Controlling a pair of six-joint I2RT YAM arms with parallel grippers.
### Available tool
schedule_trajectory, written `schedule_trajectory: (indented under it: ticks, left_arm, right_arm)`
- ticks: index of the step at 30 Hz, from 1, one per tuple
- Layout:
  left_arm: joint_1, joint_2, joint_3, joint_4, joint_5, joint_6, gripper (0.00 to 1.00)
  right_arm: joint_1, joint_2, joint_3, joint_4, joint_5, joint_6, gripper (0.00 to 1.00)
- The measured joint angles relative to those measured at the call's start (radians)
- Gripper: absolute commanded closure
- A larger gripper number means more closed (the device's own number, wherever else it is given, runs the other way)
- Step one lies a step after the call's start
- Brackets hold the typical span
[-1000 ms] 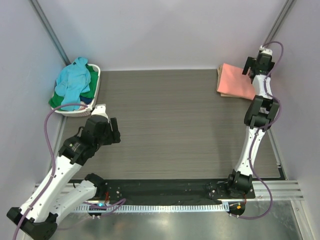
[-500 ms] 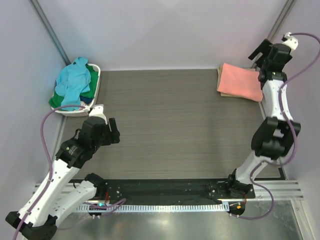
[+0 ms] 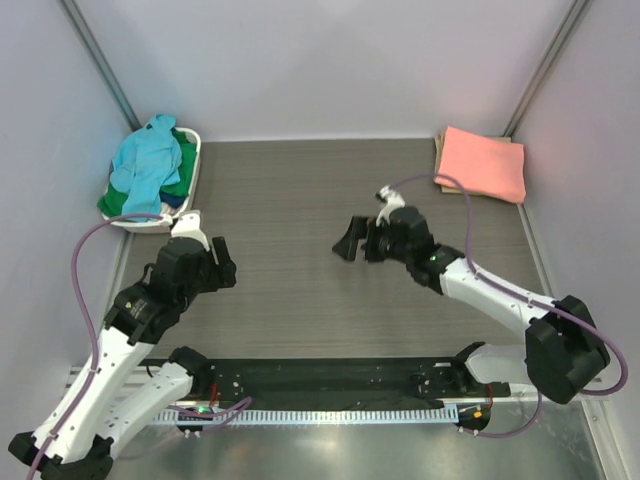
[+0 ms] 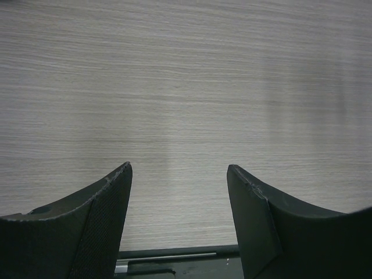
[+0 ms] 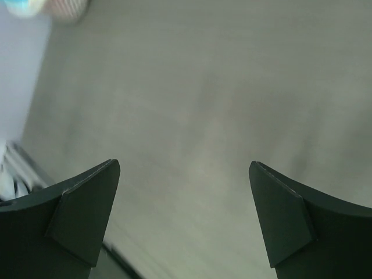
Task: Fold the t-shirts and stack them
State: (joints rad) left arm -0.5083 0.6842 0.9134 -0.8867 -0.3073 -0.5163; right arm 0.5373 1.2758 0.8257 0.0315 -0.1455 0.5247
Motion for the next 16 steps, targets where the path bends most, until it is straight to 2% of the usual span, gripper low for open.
schedule_trajectory:
  ticks: [3, 7, 8, 12, 16]
  left_arm:
    - [0.0, -0.023, 0.0, -0.001, -0.019, -0.001, 0.29]
    - [0.0, -0.077, 0.0, 0.0, -0.05, -0.006, 0.05]
    - [0.0, -0.088, 0.0, -0.001, -0.054, -0.007, 0.02]
    - [0.0, -0.141, 0.0, -0.002, -0.096, -0.018, 0.0]
    - [0.001, -0.151, 0.0, -0.01, -0.151, -0.035, 0.0]
  right_arm:
    - [0.081, -0.024, -0.159, -0.005, -0.048, 0.05, 0.0]
    - [0.132, -0.128, -0.347, 0.049, -0.09, 0.142, 0.0]
    - [0.139, -0.165, -0.383, 0.059, -0.095, 0.16, 0.0]
    - [0.156, -0.329, -0.487, 0.076, -0.097, 0.21, 0.0]
    - [0.156, -0.429, -0.52, 0.07, -0.082, 0.216, 0.0]
